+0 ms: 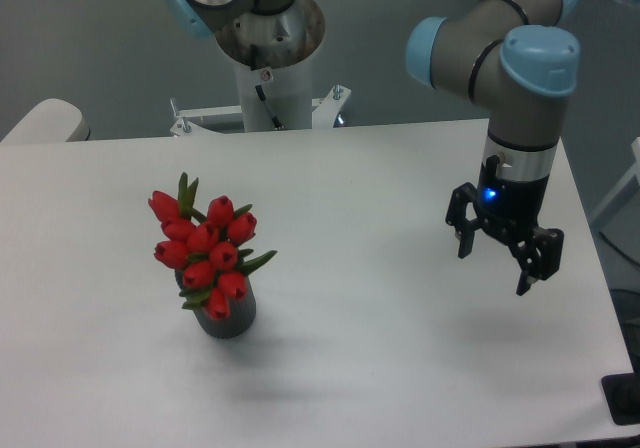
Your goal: Pick up the flowers from the vase
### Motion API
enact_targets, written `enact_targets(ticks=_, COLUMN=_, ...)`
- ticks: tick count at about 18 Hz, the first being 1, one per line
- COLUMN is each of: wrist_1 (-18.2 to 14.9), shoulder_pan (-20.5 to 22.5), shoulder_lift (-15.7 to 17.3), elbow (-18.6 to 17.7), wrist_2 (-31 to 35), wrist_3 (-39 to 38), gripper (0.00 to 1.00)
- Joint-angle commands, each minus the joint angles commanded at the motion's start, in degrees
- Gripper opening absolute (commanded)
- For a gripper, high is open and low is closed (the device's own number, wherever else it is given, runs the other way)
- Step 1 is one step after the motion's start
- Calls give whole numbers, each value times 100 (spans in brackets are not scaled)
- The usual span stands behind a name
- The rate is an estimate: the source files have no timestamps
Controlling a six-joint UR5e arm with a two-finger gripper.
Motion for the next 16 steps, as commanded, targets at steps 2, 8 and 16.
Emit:
enact_targets(ticks=2, wrist_1=9, shoulder_pan=18, shoulder_lift=140, elbow=-211, wrist_2=-185, wrist_3=0, gripper=100)
enact_targets(ticks=8, wrist_1=35, shoulder_pan=123, shoulder_lift=290, elbow=-747, wrist_2=-1423, wrist_3=-579, gripper=100)
enact_targets(ticks=16, wrist_1=62, shoulder_pan=106, shoulder_lift=466, elbow=-1485, wrist_2=-3130, wrist_3=-1608, gripper=100)
